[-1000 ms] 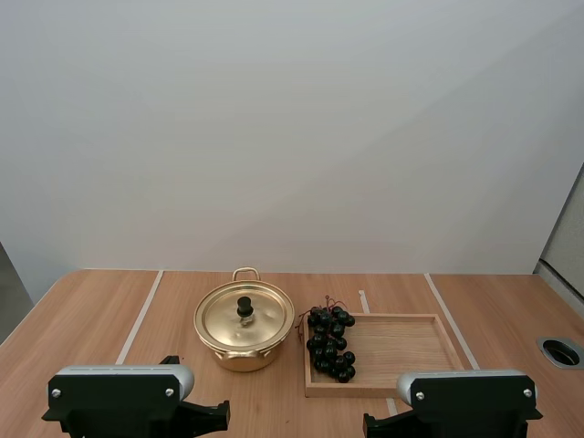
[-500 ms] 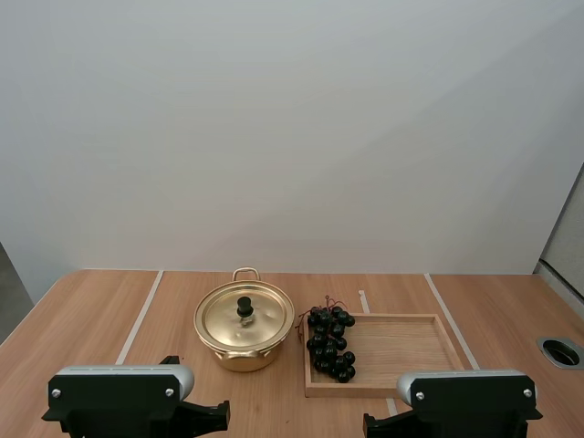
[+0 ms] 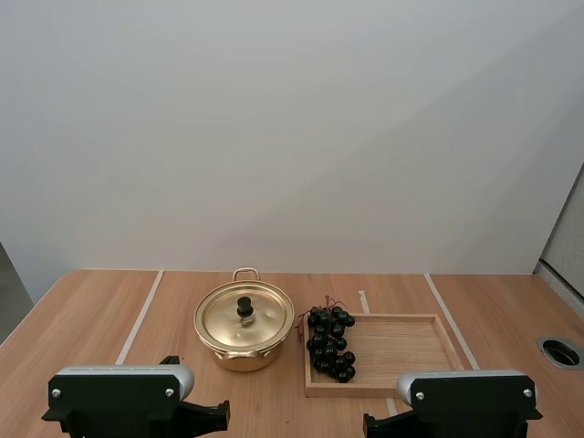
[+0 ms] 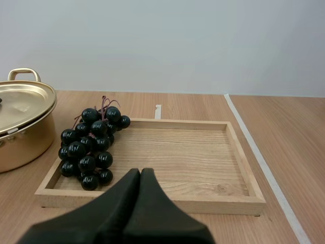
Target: Open the lid, put the grape in the pot, and close it
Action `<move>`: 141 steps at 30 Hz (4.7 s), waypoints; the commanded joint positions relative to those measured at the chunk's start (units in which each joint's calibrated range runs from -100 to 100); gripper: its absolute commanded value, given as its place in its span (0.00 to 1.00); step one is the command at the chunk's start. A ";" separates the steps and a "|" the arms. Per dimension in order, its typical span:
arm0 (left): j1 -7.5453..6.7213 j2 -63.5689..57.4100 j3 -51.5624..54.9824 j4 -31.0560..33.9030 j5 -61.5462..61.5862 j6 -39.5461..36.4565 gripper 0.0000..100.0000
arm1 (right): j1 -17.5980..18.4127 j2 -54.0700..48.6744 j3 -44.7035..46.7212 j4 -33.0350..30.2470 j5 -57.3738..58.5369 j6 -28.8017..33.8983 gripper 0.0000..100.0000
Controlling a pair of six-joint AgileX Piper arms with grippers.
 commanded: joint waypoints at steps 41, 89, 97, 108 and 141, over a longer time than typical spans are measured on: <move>0.03 -0.28 -26.32 0.26 8.04 11.51 0.00 | -0.19 -0.34 -23.11 0.13 5.00 -0.11 0.00; 1.26 42.54 -48.28 -7.42 29.28 28.39 1.00 | -0.19 -0.34 -23.06 0.13 18.88 -0.11 1.00; 1.26 57.75 -58.25 -7.74 28.19 28.78 1.00 | -0.19 6.95 -25.71 0.64 23.26 -0.29 1.00; 1.16 71.09 -62.82 -16.70 33.42 42.37 1.00 | -0.19 30.53 -34.05 8.38 29.56 -10.05 1.00; -3.66 97.84 -66.20 -17.69 34.94 47.58 1.00 | -0.19 49.17 -41.01 13.87 29.43 -15.90 1.00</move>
